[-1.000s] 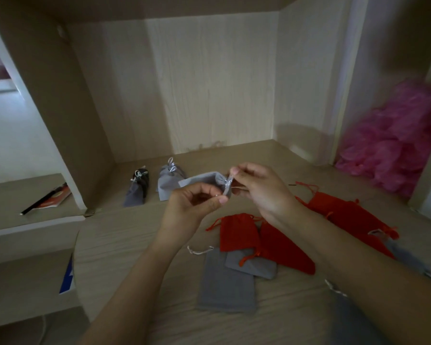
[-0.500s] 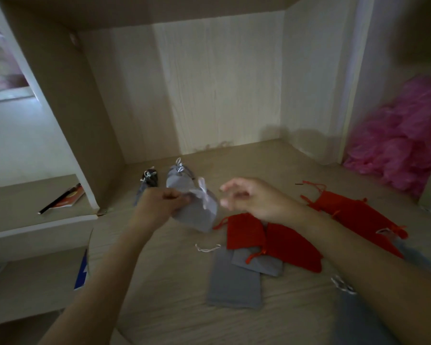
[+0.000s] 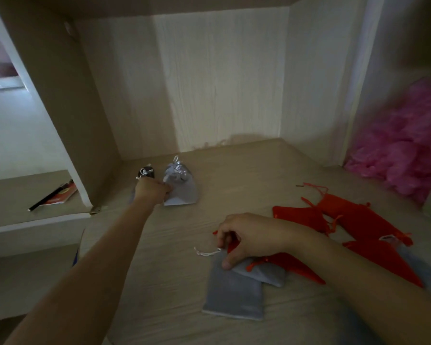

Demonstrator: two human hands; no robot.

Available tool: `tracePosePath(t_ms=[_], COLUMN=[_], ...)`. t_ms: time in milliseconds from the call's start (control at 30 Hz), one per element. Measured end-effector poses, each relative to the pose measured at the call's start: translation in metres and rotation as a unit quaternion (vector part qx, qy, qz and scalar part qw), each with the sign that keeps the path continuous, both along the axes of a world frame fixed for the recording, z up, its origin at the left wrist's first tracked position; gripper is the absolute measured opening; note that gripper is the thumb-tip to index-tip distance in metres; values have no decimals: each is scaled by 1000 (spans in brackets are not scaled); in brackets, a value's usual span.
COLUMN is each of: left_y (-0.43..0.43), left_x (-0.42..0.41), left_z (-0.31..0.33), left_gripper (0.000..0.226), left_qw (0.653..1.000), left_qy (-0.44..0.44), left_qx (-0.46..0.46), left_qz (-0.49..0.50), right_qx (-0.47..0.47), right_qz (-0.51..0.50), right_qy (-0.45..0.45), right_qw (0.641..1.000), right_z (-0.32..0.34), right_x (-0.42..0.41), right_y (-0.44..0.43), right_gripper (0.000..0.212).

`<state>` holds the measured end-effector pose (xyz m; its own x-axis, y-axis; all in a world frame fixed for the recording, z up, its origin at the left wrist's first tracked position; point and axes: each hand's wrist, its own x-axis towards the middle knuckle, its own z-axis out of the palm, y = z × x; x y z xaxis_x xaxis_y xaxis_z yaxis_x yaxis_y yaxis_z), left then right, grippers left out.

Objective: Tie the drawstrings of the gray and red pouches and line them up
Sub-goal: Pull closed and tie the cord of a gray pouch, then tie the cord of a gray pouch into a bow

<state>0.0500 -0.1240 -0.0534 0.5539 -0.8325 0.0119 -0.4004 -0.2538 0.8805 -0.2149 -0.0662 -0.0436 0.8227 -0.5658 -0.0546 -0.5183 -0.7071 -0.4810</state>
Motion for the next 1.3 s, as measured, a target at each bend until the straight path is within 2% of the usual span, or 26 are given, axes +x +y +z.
tracePosePath(t_ms=[100,167,233,300,367,400,467,500,567,633,800,867,933,1000,1133,1233,1300], left_y=[-4,-3,3,15,32,44,72,88,113,126,135,138,140,142,139,134,130], left_x=[-4,-6,-10,-18,-30,-37,-51,-60,-73,-83,-91,-88,-79,-68,-55,-60,-68], left_z=[-2,-2,0,8,19,25,35,40,44,38,20,22,29,38,55,62,62], left_gripper=[11,26,29,28,28,26,22,27,48,45,10,13,18,19,15,7,4], left_qw=[1000,1000,996,980,952,951,962,952,914,898,908,908,915,928,956,962,958], left_qy=[8,-12,-75,-192,-298,-297,-199,-152,-126,-117,-93,-120,-117,-75,26,59,68], left_qx=[15,24,38,51,60,58,76,105,157,167,134,134,133,116,44,-9,-35], left_qz=[0,6,16,19,-17,-56,-173,-242,-353,-390,-385,-379,-362,-345,-290,-267,-276], right_qx=[-4,-3,6,15,18,16,17,21,27,31,51,60,45,28,114,209,289], right_qz=[19,24,19,12,12,13,15,17,19,17,2,-21,-62,-93,-112,-132,-124], right_qy=[-2,-5,-13,-26,-37,-41,-49,-55,-65,-70,-98,-123,-126,-109,-130,-229,-318], right_qw=[1000,1000,1000,999,999,999,999,998,997,997,994,990,989,989,979,942,894], right_z=[-1,-1,-1,0,0,0,2,3,5,7,9,10,11,12,12,16,20], right_x=[2,3,4,4,4,3,2,2,1,0,-2,-3,-4,-6,-7,-6,-8], right_y=[1,1,1,1,-1,-1,-2,-2,-2,-2,-6,-5,-7,-8,-9,-7,-6], right_gripper=[28,25,22,20,19,19,19,18,17,17,15,16,30,37,40,35,27])
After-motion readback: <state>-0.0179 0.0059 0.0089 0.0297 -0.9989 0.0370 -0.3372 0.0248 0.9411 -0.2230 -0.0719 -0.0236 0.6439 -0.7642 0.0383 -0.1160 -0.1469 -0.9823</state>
